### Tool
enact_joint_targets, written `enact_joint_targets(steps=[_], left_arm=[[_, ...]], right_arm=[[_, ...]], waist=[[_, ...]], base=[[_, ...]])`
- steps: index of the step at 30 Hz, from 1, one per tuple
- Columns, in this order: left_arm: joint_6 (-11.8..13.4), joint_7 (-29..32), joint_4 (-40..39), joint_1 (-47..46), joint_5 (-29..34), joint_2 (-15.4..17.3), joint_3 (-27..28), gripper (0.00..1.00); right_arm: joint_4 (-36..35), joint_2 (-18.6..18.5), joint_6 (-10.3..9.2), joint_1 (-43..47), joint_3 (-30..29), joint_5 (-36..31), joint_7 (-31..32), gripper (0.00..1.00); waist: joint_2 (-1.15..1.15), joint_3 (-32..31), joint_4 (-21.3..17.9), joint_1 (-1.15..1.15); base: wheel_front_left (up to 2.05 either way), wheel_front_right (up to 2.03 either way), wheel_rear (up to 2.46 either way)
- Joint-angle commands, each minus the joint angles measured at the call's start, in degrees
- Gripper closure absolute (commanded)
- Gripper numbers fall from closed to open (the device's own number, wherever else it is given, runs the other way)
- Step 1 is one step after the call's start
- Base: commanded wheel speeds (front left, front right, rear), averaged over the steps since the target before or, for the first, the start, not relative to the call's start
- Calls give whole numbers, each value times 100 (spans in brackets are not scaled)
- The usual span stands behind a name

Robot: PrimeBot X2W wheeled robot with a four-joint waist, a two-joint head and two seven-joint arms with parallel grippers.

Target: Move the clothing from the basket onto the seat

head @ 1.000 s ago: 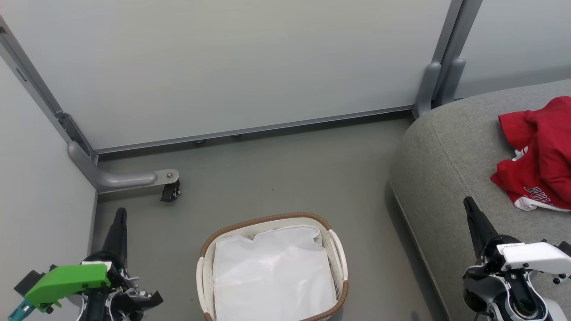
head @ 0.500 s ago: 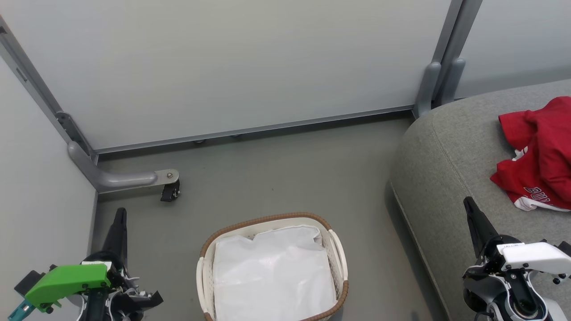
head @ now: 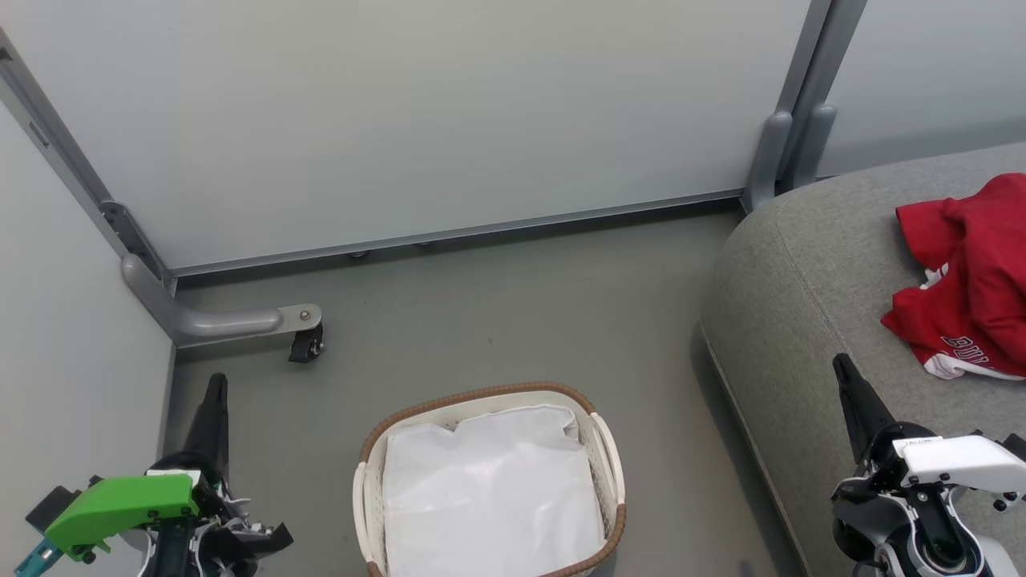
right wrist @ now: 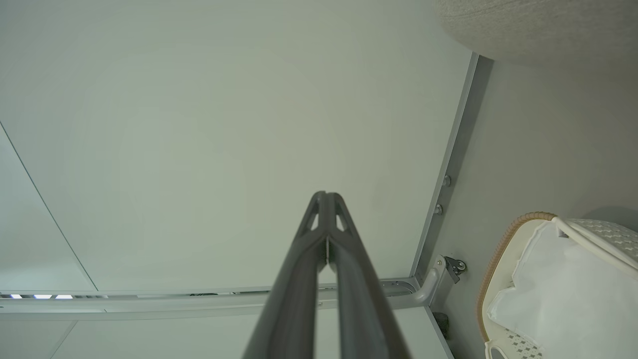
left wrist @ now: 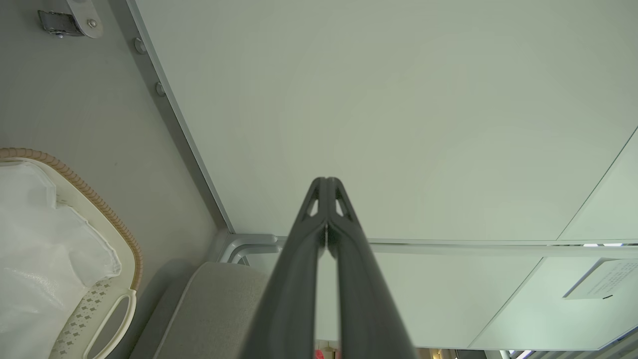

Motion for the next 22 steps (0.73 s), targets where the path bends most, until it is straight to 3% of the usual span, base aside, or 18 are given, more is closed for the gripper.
enact_joint_targets(steps=[1, 22], left_arm=[[-35, 25, -8, -62, -18, 38, 12, 100], [-35, 25, -9, -62, -18, 38, 12, 100]], right_arm=[[-14, -36, 0, 62, -10, 18, 7, 100], [-14, -36, 0, 62, -10, 18, 7, 100]], waist=[[0, 0, 0, 0], [0, 0, 0, 0]], base=[[0, 0, 0], [0, 0, 0]])
